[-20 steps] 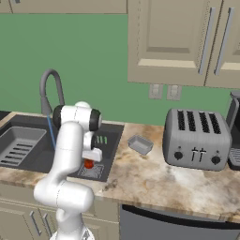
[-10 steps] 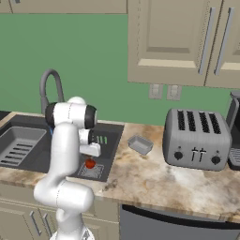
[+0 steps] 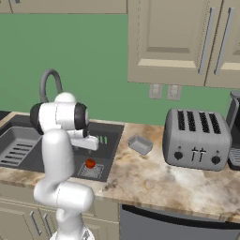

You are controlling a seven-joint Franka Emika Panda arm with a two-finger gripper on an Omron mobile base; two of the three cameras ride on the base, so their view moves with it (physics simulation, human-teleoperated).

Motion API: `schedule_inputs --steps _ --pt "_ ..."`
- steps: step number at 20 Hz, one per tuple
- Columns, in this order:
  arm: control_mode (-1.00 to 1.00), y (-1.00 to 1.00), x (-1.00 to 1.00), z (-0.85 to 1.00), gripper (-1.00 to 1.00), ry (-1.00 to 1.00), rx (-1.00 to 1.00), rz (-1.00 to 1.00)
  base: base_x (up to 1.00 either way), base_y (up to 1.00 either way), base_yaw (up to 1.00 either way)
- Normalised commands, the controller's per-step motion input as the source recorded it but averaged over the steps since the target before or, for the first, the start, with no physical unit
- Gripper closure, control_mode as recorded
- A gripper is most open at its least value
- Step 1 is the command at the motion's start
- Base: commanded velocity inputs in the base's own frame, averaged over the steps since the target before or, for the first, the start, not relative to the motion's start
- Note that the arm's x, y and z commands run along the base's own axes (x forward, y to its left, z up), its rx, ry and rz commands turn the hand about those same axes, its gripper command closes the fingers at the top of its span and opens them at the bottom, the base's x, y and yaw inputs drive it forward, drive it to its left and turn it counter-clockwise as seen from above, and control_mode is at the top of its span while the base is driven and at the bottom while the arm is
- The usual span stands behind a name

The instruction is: Turn on the sink faucet. Then move the tomato from the counter to the sink. Turn off the sink. Move the vegetable from the sink to the pot next to the stove. Finally move the pot to the rear left burner.

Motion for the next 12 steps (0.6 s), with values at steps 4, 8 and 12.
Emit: schedule_inputs --steps 4,8,12 --pt "-1.0 0.0 -0.23 0.71 -1.0 -0.06 0.0 0.0 0.0 0.0 0.0" --pt "-1.0 0.0 -0.27 0.7 -1.0 -0.06 0.0 0.0 0.0 0.0 0.0" --pt "-1.0 0.0 -0.28 0.66 -1.0 -0.05 0.0 0.0 0.0 0.0 0.0"
